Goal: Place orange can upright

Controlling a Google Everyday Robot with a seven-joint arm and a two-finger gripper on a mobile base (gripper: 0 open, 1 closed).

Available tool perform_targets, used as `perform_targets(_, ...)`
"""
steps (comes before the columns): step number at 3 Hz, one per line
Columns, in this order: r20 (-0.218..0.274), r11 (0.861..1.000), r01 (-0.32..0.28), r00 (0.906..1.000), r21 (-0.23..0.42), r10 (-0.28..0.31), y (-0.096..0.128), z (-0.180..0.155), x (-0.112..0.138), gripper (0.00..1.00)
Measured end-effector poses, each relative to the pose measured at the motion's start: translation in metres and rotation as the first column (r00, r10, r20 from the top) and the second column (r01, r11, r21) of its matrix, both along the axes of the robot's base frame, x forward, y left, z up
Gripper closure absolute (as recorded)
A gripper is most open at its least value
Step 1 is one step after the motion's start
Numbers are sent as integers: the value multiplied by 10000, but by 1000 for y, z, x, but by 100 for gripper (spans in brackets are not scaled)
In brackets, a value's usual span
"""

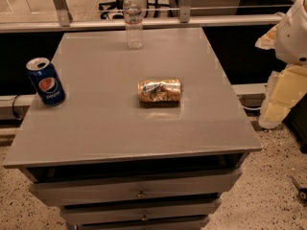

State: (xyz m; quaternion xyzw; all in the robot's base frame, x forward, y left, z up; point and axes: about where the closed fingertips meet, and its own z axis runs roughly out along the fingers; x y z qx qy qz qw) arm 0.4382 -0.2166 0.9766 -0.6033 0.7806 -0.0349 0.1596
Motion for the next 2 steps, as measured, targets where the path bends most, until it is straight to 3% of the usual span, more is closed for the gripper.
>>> perform_targets(1,3,10000,0,10000,1,0,0,0,0,0)
perform_targets(2,259,9991,-321,9992,272,314,24,-9,23,0)
